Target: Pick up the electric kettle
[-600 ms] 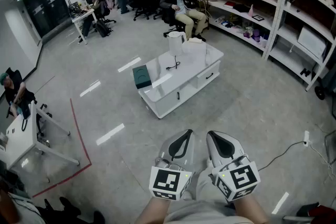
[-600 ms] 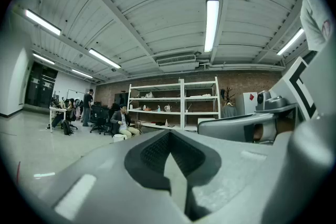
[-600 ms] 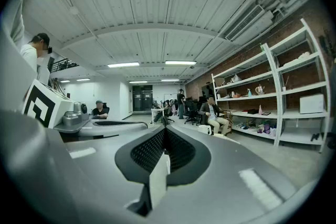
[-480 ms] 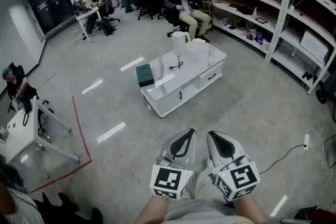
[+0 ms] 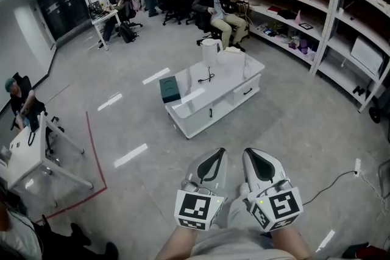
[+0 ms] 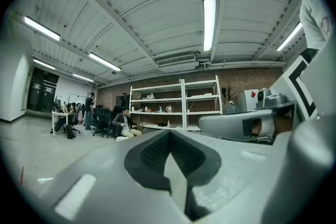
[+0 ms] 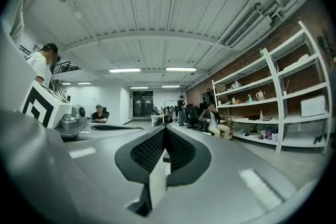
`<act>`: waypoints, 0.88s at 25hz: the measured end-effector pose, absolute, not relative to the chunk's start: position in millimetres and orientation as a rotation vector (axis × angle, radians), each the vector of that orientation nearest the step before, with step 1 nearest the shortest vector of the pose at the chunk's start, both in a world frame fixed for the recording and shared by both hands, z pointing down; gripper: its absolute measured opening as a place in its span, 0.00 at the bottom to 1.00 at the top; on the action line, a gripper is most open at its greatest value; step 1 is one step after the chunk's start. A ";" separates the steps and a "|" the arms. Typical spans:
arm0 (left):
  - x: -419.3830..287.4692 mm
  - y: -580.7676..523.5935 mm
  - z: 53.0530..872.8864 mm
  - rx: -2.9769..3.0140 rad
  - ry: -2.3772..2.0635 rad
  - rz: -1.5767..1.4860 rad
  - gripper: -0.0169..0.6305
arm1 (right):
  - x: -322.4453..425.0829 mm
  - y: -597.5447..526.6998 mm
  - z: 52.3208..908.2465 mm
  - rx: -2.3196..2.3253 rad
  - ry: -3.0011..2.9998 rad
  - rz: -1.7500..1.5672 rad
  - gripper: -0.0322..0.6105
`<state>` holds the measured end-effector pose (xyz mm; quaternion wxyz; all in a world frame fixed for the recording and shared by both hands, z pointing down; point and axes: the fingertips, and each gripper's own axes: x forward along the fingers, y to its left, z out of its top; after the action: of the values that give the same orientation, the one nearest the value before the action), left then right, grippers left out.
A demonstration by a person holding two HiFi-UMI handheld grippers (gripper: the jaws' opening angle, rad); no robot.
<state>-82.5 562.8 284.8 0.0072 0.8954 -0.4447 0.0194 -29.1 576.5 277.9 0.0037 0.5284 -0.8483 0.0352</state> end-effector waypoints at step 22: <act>-25.7 392.5 279.8 2.793 -1.457 0.112 0.03 | 23.0 404.6 284.2 1.533 -2.692 0.186 0.08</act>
<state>-25.7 392.5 279.8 -0.0053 0.8860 -0.4623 0.0355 23.0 404.6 284.2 0.0193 0.4938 -0.8673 0.0600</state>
